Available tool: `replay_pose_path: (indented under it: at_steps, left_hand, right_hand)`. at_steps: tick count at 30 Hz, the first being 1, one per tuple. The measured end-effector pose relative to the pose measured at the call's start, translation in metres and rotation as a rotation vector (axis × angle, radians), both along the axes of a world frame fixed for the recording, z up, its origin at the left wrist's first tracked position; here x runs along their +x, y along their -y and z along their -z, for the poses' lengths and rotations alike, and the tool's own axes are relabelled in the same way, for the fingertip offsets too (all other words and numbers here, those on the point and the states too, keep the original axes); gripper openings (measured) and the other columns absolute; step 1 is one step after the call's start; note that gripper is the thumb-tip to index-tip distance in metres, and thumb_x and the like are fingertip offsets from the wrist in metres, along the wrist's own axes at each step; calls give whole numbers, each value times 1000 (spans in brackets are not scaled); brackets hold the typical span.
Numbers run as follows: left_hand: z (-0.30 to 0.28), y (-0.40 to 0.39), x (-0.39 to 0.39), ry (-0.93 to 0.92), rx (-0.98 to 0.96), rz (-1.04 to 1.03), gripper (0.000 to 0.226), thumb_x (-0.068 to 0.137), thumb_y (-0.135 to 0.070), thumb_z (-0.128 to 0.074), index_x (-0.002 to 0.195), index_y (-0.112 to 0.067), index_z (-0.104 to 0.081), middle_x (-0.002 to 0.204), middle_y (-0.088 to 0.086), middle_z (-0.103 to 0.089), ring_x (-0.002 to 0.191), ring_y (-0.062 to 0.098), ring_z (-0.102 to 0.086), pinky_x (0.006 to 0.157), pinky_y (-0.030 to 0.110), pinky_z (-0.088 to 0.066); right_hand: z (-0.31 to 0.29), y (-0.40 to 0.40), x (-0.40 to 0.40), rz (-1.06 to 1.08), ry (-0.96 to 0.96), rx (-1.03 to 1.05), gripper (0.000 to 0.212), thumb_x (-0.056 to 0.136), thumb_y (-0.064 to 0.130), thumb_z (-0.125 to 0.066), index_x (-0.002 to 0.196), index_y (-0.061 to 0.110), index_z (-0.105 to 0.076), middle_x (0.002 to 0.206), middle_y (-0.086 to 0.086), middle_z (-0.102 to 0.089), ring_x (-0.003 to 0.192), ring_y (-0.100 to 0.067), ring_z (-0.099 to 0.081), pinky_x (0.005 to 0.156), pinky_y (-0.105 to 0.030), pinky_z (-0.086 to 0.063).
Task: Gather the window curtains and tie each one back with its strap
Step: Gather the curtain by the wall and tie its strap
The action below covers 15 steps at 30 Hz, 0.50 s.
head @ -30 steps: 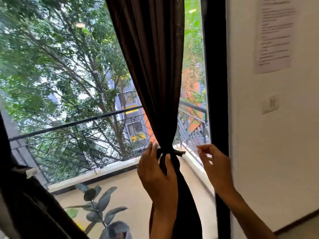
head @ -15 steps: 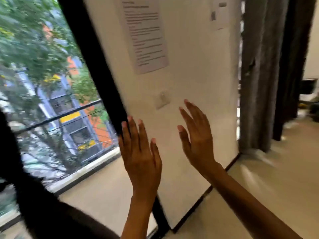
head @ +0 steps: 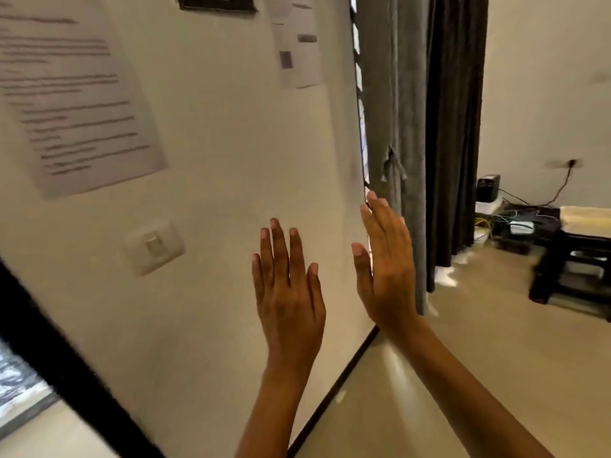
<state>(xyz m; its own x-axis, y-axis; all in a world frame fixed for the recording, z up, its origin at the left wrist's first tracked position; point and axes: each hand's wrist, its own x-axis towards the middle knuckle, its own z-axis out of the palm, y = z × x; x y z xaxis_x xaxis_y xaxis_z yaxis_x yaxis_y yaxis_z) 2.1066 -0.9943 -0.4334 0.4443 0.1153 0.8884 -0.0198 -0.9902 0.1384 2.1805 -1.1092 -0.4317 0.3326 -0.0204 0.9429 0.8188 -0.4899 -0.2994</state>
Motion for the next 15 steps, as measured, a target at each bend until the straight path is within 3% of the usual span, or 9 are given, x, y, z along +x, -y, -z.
replay_pose_path:
  at_steps: [6, 15]
  left_hand:
    - [-3, 48, 148, 41, -34, 62, 52, 101, -31, -31, 145, -3, -31, 154, 16, -22, 145, 26, -15, 120, 33, -7]
    - [-27, 134, 374, 101, -25, 152, 51, 102, -34, -27, 143, -3, -36, 153, 10, -22, 144, 25, -18, 118, 35, -15]
  right_hand:
    - [6, 55, 143, 120, 5, -45, 49, 104, 34, -26, 139, 2, -39, 148, -12, -36, 140, -26, -31, 114, -50, -27]
    - [-9, 152, 365, 219, 35, -2, 45, 102, 28, -30, 141, 6, -34, 150, -11, -32, 142, -24, -28, 118, -43, -21]
